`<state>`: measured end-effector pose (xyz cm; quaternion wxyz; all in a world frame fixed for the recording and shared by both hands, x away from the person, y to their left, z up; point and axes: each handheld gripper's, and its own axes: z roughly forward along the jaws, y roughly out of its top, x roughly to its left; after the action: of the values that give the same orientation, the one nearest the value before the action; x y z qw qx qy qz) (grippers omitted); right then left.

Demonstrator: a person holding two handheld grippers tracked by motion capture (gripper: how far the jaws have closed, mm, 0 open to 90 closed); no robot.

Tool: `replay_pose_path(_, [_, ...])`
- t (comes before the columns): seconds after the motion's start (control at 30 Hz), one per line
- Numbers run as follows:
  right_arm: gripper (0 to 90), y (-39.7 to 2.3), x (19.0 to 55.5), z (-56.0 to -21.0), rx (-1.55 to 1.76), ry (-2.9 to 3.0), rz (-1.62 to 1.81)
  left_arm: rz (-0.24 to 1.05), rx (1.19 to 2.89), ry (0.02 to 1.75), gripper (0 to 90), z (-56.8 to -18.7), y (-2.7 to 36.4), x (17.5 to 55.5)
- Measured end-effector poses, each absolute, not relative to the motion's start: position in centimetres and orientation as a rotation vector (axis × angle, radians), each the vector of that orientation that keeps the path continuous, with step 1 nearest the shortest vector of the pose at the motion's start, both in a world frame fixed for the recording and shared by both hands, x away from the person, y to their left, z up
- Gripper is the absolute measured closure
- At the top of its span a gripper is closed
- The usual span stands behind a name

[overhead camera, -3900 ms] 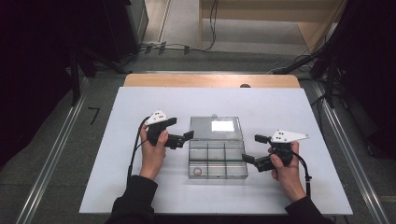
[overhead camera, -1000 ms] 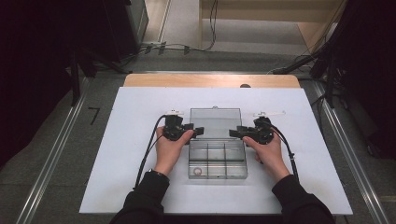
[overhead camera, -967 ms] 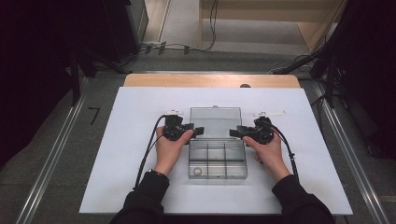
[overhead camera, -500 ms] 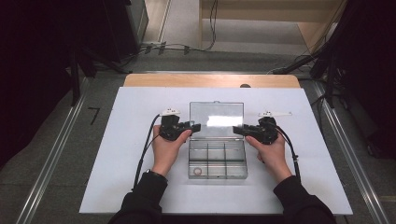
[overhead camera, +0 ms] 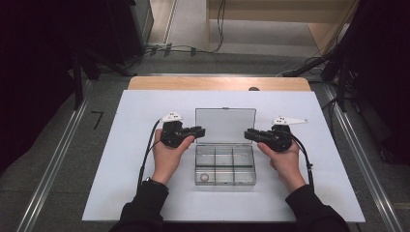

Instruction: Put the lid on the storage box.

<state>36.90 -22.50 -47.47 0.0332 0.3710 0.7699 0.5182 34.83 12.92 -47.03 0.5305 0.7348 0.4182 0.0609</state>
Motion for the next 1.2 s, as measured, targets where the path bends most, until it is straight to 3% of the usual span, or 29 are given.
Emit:
replay_pose_path(0.23, [73.0,-22.7,36.4,-47.7,1.092,2.346,1.614,0.157,1.71,0.987,67.8,-46.5,13.0,34.9])
replay_pose_path(0.6, [72.6,-22.8,36.1,-47.7,1.015,2.328,1.606,0.155,1.695,0.964,70.9,-46.0,13.2,34.7])
replay_pose_path(0.8, [61.5,-23.2,36.0,-46.8,1.062,2.269,1.645,0.159,1.697,0.937,70.5,-45.9,13.2,34.1])
replay_pose_path(1.2, [61.6,-22.9,34.9,-43.8,0.942,2.259,1.665,0.155,1.69,0.902,69.1,-45.8,13.3,32.6])
